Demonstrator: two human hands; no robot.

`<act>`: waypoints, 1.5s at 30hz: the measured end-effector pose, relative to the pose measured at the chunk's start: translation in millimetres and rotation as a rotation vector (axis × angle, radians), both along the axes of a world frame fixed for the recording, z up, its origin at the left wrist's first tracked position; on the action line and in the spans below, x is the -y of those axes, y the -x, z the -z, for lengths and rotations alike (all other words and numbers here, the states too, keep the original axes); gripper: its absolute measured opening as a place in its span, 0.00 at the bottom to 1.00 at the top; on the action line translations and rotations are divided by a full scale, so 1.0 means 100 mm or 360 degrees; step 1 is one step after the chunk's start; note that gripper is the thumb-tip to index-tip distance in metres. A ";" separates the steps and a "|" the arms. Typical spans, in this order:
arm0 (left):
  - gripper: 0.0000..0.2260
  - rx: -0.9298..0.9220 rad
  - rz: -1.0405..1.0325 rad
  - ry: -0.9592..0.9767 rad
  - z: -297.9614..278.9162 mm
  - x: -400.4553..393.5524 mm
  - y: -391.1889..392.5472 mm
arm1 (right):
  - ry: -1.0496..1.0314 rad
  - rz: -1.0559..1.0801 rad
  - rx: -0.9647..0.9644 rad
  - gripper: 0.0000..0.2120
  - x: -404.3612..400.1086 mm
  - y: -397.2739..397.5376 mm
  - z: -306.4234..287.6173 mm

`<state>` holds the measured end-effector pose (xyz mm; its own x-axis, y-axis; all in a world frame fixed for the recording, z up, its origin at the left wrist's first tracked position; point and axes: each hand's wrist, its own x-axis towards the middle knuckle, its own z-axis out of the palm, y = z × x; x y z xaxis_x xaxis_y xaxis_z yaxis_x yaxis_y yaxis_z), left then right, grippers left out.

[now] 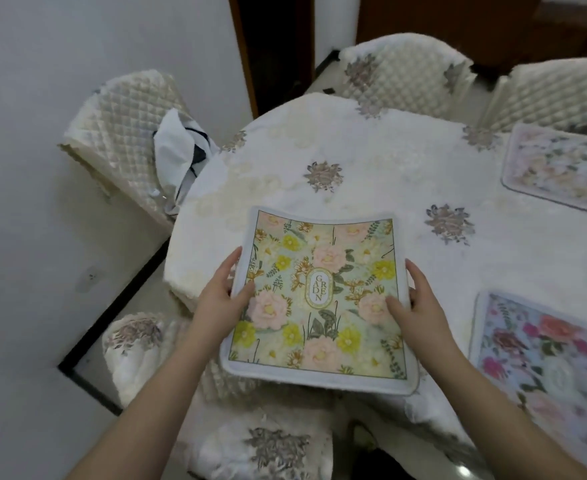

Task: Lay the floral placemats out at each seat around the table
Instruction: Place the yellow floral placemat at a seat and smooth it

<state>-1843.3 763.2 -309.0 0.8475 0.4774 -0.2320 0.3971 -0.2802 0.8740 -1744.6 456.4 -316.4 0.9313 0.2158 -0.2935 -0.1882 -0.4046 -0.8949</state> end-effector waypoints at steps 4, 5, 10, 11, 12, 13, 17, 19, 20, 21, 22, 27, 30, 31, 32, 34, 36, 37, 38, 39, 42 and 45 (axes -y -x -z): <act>0.28 0.0011 0.0305 -0.0013 0.13 -0.13 -0.40 | -0.0117 0.0379 -0.0170 0.28 0.03 0.19 0.10; 0.28 0.0011 0.0361 -0.0004 0.16 -0.15 -0.48 | -0.0130 0.0443 -0.0183 0.27 0.04 0.22 0.13; 0.27 -0.0082 0.0517 0.0016 0.32 -0.18 -0.80 | -0.0200 0.0686 -0.0251 0.25 0.02 0.31 0.28; 0.27 -0.0090 0.0524 0.0027 0.36 -0.19 -0.85 | -0.0210 0.0701 -0.0261 0.26 0.01 0.31 0.32; 0.27 -0.0093 0.0529 0.0029 0.41 -0.20 -0.90 | -0.0206 0.0713 -0.0265 0.26 -0.01 0.30 0.35; 0.27 -0.0089 0.0530 0.0023 0.46 -0.21 -0.94 | -0.0188 0.0725 -0.0268 0.26 -0.03 0.28 0.38; 0.27 -0.0114 0.0506 0.0052 0.74 -0.24 -1.06 | -0.0128 0.0737 -0.0330 0.25 -0.09 0.15 0.58; 0.26 -0.0134 0.0491 0.0065 0.87 -0.28 -1.09 | -0.0113 0.0708 -0.0365 0.24 -0.14 0.11 0.66; 0.25 -0.0141 0.0487 0.0067 0.92 -0.30 -1.11 | -0.0109 0.0706 -0.0383 0.24 -0.16 0.10 0.69; 0.24 -0.0149 0.0480 0.0076 0.97 -0.32 -1.12 | -0.0098 0.0704 -0.0396 0.24 -0.18 0.10 0.73; 0.23 -0.0158 0.0477 0.0087 1.02 -0.34 -1.13 | -0.0079 0.0699 -0.0404 0.24 -0.19 0.11 0.76; 0.25 -0.0186 0.0573 -0.0050 1.19 -0.43 -1.12 | 0.0096 0.0706 -0.0363 0.25 -0.20 0.18 0.91; 0.26 -0.0183 0.0597 -0.0191 1.26 -0.44 -1.11 | 0.0197 0.0708 -0.0321 0.26 -0.19 0.21 0.95; 0.27 -0.0176 0.0596 -0.0220 1.28 -0.44 -1.11 | 0.0256 0.0703 -0.0310 0.26 -0.19 0.21 0.95; 0.27 -0.0171 0.0598 -0.0247 1.30 -0.45 -1.11 | 0.0312 0.0692 -0.0293 0.26 -0.18 0.22 0.96; 0.28 -0.0168 0.0624 -0.0315 1.33 -0.45 -1.12 | 0.0399 0.0669 -0.0248 0.26 -0.17 0.22 0.99; 0.28 -0.0165 0.0649 -0.0407 1.36 -0.46 -1.14 | 0.0477 0.0635 -0.0212 0.26 -0.17 0.22 1.00; 0.28 -0.0168 0.0656 -0.0442 1.37 -0.47 -1.15 | 0.0513 0.0614 -0.0199 0.26 -0.18 0.21 1.01; 0.28 -0.0174 0.0664 -0.0468 1.38 -0.48 -1.16 | 0.0546 0.0596 -0.0190 0.27 -0.18 0.21 1.03; 0.28 -0.0180 0.0678 -0.0491 1.39 -0.48 -1.16 | 0.0572 0.0583 -0.0185 0.27 -0.19 0.22 1.04; 0.28 -0.0188 0.0714 -0.0526 1.41 -0.50 -1.18 | 0.0612 0.0556 -0.0189 0.28 -0.20 0.22 1.05; 0.28 -0.0206 0.0721 -0.0520 1.41 -0.50 -1.19 | 0.0627 0.0544 -0.0192 0.28 -0.19 0.23 1.06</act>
